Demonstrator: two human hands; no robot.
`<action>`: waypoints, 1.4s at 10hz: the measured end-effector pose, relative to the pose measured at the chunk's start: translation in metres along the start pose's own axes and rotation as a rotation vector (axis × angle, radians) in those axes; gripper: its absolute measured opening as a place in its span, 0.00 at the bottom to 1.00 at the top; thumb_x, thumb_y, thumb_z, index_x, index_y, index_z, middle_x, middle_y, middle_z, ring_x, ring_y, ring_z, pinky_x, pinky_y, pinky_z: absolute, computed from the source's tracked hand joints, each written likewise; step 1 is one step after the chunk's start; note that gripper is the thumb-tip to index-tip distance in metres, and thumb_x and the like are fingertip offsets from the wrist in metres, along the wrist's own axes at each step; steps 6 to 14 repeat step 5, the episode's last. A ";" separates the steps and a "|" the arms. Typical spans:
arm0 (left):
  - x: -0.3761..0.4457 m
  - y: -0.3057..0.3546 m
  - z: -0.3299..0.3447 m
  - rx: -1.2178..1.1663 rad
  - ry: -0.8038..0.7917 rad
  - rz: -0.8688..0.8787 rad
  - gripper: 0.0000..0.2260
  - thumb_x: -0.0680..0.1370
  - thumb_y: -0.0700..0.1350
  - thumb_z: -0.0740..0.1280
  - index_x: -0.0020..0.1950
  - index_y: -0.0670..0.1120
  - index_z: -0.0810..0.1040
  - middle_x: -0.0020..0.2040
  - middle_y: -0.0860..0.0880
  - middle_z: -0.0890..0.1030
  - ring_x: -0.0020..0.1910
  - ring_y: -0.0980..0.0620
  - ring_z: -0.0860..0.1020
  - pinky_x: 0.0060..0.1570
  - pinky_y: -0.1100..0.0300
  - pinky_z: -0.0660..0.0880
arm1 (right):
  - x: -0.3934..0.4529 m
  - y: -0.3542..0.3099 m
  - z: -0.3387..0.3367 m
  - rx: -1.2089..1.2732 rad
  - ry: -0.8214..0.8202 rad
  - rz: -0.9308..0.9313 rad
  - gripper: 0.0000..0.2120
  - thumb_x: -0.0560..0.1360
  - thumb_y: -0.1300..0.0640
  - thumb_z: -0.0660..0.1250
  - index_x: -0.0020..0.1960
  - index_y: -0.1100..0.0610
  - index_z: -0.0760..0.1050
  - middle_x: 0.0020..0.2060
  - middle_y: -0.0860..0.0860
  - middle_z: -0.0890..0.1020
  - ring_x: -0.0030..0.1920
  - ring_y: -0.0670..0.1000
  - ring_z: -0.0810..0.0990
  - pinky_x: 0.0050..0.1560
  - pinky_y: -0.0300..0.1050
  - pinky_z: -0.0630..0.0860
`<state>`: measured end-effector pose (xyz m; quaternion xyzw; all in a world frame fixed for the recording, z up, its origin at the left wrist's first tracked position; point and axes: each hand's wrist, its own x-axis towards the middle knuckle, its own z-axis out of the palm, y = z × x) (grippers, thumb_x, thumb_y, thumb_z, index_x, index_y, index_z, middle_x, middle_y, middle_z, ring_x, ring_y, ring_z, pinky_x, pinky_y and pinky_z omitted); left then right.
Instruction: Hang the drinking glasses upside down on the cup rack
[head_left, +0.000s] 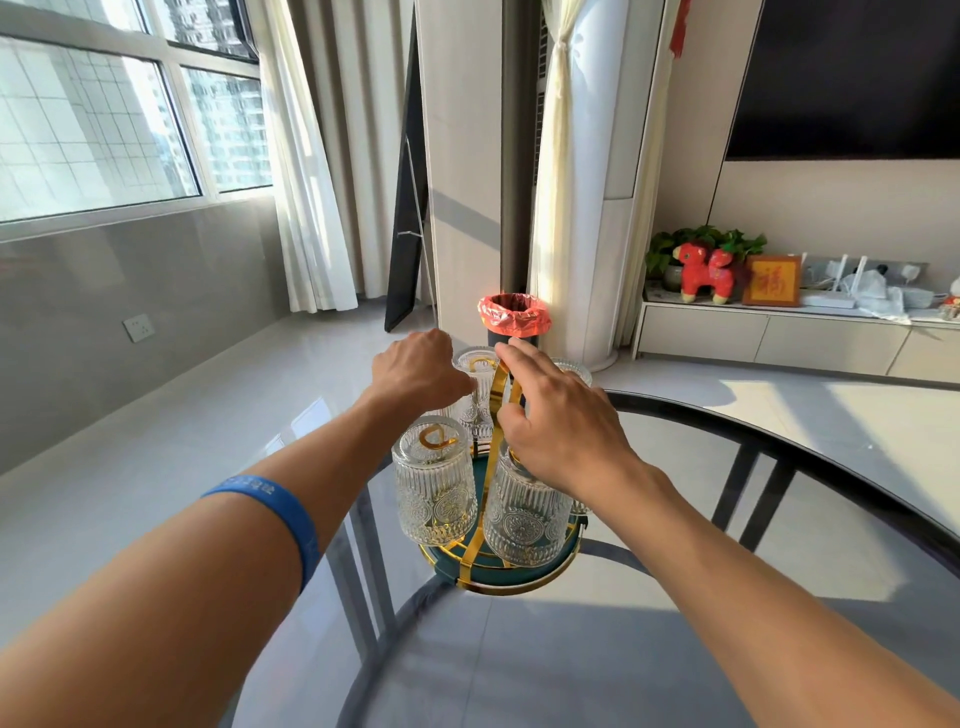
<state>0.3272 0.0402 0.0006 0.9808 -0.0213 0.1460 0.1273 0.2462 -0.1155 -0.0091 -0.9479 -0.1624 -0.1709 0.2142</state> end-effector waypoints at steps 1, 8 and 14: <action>-0.002 0.003 0.002 0.011 0.036 0.058 0.25 0.68 0.56 0.74 0.61 0.48 0.76 0.53 0.46 0.82 0.49 0.45 0.78 0.46 0.53 0.71 | 0.000 0.001 0.001 0.003 0.012 -0.007 0.28 0.76 0.53 0.54 0.76 0.48 0.55 0.77 0.45 0.58 0.69 0.58 0.69 0.64 0.60 0.65; -0.017 0.012 -0.014 -0.215 0.052 0.031 0.27 0.73 0.52 0.71 0.70 0.46 0.70 0.65 0.43 0.78 0.62 0.44 0.76 0.58 0.49 0.74 | 0.003 0.007 -0.025 0.062 -0.048 -0.011 0.27 0.79 0.50 0.53 0.77 0.45 0.52 0.78 0.45 0.56 0.73 0.56 0.61 0.70 0.59 0.61; -0.017 0.012 -0.014 -0.215 0.052 0.031 0.27 0.73 0.52 0.71 0.70 0.46 0.70 0.65 0.43 0.78 0.62 0.44 0.76 0.58 0.49 0.74 | 0.003 0.007 -0.025 0.062 -0.048 -0.011 0.27 0.79 0.50 0.53 0.77 0.45 0.52 0.78 0.45 0.56 0.73 0.56 0.61 0.70 0.59 0.61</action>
